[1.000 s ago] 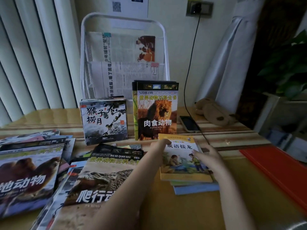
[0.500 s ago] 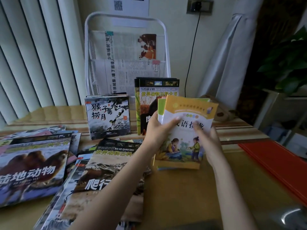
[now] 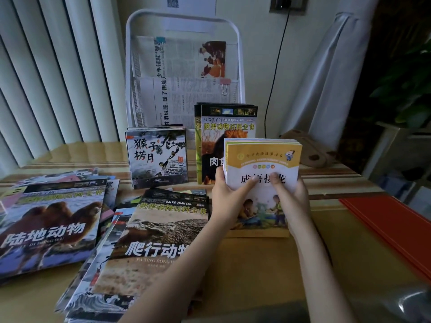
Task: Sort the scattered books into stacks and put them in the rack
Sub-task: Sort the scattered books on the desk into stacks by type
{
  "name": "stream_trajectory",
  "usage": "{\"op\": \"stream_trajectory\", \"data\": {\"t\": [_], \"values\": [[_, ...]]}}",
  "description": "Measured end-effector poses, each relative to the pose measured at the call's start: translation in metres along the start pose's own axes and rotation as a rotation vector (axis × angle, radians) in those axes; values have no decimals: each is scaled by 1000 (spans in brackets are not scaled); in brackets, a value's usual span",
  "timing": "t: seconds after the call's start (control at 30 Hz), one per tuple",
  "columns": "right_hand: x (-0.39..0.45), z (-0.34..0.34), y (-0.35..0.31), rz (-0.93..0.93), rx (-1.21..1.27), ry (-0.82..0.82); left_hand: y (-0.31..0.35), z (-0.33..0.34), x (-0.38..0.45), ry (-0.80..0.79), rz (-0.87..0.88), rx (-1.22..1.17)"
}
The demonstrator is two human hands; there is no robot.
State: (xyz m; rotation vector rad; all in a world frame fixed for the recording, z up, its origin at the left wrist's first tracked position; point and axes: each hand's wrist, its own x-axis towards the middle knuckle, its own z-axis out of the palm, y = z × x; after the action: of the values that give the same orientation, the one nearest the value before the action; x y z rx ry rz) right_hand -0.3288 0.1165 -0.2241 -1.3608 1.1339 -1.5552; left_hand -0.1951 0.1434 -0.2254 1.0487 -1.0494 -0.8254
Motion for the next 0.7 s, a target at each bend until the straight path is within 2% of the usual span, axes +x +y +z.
{"op": "stream_trajectory", "data": {"t": [0.17, 0.27, 0.37, 0.5, 0.57, 0.7], "values": [[14, -8, -3, 91, -315, 39, 14, 0, 4, 29, 9, 369], [14, -11, -5, 149, -564, -18, 10, 5, 2, 3, -78, 540], [8, -10, 13, 240, -641, -40, -9, 5, -7, -39, -181, 599], [1, -4, 46, 340, -1099, -18, -37, 2, -12, -183, -187, 754], [-1, -1, 45, 300, -1126, 24, -37, 2, -13, -241, -183, 761], [-14, 14, 31, -42, -1050, 54, -24, -12, -9, -195, -76, 813]]}}
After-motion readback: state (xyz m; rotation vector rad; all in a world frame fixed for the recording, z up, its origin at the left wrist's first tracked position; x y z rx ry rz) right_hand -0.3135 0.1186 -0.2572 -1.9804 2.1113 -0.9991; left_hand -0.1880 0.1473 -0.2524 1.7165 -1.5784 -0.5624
